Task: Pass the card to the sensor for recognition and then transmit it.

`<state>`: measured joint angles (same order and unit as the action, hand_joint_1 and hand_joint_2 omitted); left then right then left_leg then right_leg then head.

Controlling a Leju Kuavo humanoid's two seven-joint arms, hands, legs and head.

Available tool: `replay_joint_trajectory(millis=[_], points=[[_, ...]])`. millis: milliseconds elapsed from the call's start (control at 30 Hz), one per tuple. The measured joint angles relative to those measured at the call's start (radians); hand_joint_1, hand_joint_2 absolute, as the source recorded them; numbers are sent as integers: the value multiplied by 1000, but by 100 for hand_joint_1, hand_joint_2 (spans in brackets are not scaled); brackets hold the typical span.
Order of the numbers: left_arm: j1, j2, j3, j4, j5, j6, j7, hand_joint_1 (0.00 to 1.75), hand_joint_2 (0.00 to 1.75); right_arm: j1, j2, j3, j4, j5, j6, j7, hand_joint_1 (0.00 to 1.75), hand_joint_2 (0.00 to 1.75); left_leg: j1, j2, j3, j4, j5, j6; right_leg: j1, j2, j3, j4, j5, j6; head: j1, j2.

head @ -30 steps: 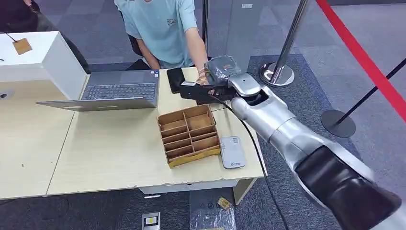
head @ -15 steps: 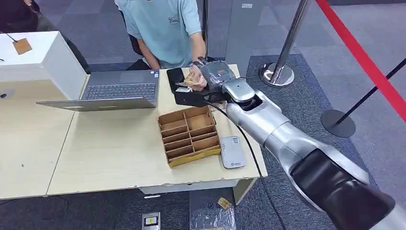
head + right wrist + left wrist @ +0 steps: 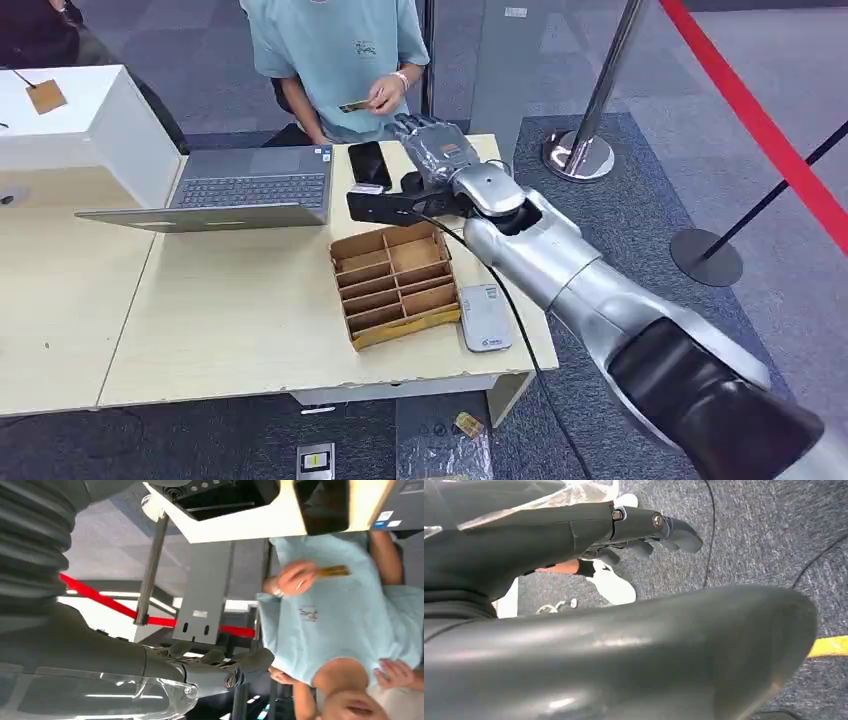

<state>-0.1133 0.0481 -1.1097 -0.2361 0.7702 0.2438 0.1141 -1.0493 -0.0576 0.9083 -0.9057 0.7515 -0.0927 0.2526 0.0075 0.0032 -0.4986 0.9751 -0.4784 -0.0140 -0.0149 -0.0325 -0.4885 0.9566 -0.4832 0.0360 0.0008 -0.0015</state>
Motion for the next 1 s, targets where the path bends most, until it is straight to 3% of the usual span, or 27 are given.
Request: replay_joint_trajectory(millis=[300, 567, 1000], points=[[0, 0, 0, 0, 3, 2, -11, 0, 0, 43, -23, -8, -129, -53, 25, 41, 0, 175, 0, 0, 0, 0, 0, 0, 0, 0, 0, 0, 0, 0, 0, 0], [1, 1, 0, 0, 5, -24, -100, 0, 0, 75, -55, -13, -196, -74, 44, 52, 0, 175, 0, 0, 0, 0, 0, 0, 0, 0, 0, 0, 0, 0, 0, 0], [1, 0, 0, 0, 11, -26, -135, 0, 0, 122, -106, -13, -253, -69, 71, 83, 0, 175, 0, 0, 0, 0, 0, 0, 0, 0, 0, 0, 0, 0, 0, 0]])
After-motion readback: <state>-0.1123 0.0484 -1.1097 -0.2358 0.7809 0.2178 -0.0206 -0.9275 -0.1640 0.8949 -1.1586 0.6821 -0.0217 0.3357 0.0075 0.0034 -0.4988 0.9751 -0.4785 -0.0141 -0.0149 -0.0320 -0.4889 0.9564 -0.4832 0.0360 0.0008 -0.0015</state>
